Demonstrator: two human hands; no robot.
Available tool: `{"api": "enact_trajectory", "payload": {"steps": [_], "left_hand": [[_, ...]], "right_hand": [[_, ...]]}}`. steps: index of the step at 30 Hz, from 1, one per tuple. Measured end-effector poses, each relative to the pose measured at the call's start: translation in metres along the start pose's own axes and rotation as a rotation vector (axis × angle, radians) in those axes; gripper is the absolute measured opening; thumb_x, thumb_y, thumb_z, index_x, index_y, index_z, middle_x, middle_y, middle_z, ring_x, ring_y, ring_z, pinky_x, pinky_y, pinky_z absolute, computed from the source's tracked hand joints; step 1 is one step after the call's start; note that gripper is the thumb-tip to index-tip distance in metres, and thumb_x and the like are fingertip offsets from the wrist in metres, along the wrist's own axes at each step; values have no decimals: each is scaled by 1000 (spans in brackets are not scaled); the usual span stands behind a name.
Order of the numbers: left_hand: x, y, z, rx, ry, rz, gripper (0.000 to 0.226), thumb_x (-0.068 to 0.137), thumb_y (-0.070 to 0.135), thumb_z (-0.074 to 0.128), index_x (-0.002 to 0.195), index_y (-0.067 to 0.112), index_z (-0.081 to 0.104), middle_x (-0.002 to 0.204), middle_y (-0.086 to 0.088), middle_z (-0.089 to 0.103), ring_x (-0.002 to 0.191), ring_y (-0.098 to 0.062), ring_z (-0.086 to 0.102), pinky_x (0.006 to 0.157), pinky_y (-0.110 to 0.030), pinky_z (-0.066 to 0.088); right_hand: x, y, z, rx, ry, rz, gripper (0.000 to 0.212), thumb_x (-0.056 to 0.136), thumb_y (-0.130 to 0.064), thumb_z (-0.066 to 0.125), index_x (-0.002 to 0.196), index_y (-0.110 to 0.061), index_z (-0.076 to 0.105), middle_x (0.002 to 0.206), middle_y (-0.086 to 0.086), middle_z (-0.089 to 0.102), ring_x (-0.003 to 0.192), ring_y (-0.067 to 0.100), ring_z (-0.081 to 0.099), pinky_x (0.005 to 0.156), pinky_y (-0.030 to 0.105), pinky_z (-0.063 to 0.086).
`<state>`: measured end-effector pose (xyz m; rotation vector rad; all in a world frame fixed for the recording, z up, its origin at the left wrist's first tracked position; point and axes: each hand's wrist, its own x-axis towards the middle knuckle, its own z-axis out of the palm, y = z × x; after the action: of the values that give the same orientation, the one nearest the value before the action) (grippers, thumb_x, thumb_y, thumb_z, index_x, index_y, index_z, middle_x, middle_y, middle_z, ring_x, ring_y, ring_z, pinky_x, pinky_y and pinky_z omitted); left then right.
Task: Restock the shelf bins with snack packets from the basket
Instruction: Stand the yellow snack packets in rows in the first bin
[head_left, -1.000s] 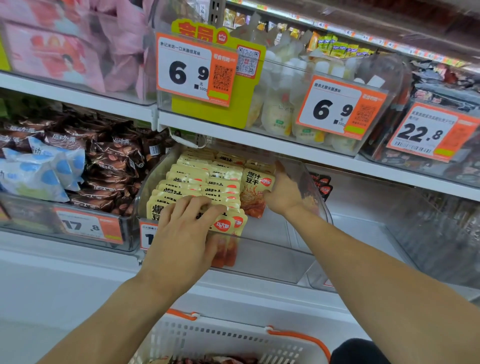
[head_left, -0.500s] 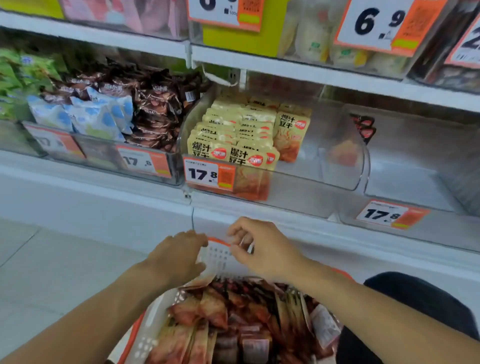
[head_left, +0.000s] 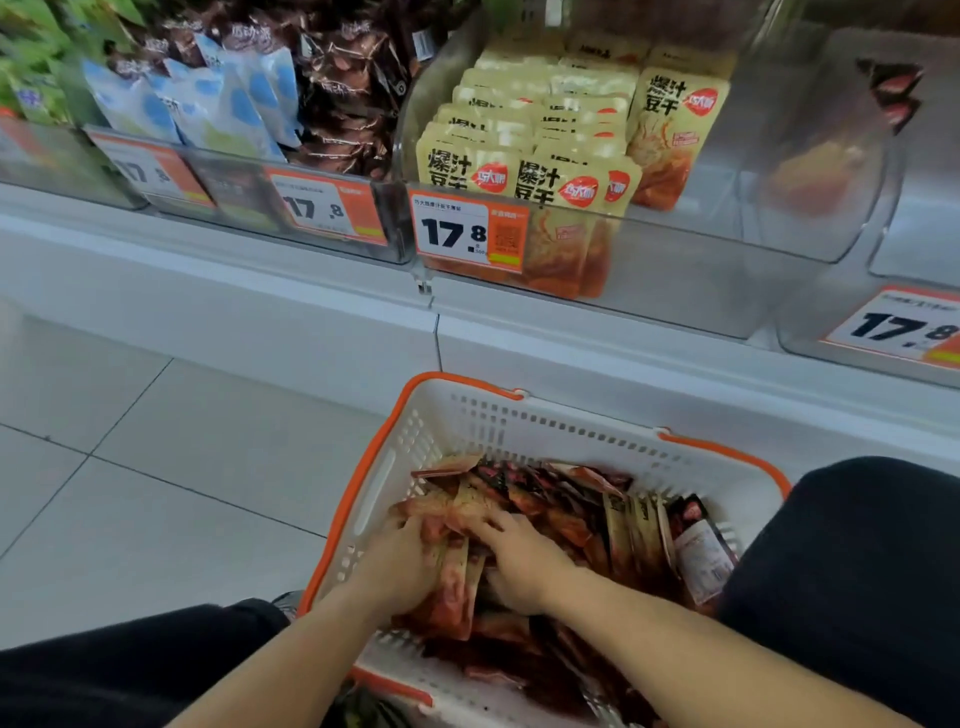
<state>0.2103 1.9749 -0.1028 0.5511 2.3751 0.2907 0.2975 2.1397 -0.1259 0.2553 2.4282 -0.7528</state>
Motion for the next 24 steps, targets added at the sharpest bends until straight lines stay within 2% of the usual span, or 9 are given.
{"api": "enact_trajectory", "payload": {"steps": [2,4,7,10,13,17,19,21,24], "left_hand": [[3,11,-6,14,114,-32,42,93,29,48,134,21,50,133,-10,48,125,-32,48,104,-41,41],[10,14,-10,-97,216,-43,33,90,23,54,123,17,55,119,-10,56,111,-31,57,91,-39,48],[20,14,-7,-265,145,-33,20,82,23,63,100,17,67,89,-3,73,83,-25,70,68,-31,54],[19,19,-2,-240,93,-54,13,81,18,71,95,16,70,78,5,69,78,-17,67,58,-22,43],[18,23,1,-247,43,-28,22,75,22,80,96,19,72,82,5,71,81,-14,68,65,-22,46],[13,34,-18,-182,-107,88,13,79,17,77,78,26,69,60,14,59,58,-1,54,51,-14,37],[11,44,-43,-190,-117,138,10,83,14,74,87,22,69,66,10,58,59,-4,51,48,-13,36],[9,57,-78,-157,-87,198,6,90,13,68,94,16,65,80,2,62,62,-8,53,49,-15,42],[1,81,-134,-121,-81,352,5,92,14,66,95,15,62,95,-5,70,71,-16,63,61,-26,54]], "right_hand": [[-6,-1,8,-76,18,-26,81,86,-7,50,156,-33,18,158,4,20,142,33,22,109,44,41],[-7,-5,11,-63,32,-65,79,85,-5,51,153,-36,26,155,7,24,131,36,38,106,44,43],[-3,-3,16,61,12,-168,64,82,-2,54,139,-32,51,151,5,33,123,34,51,104,42,46],[-6,-7,19,219,68,-165,50,81,4,55,123,-20,68,139,3,52,124,22,52,106,26,43],[-12,-9,7,375,172,16,40,90,-5,56,130,-12,59,130,9,51,114,25,56,90,12,43],[-9,-6,-28,427,193,147,68,86,-21,72,146,-21,39,141,6,38,127,26,48,104,31,42],[-9,-9,-57,364,134,114,60,81,-28,80,134,-20,54,131,5,52,118,25,55,96,34,47],[-17,-15,-91,315,132,35,29,80,-35,81,100,-20,66,98,1,66,89,19,62,73,33,49],[-39,-22,-145,247,256,-124,23,84,-36,77,79,-23,58,74,-5,57,69,17,54,58,32,37]]}}
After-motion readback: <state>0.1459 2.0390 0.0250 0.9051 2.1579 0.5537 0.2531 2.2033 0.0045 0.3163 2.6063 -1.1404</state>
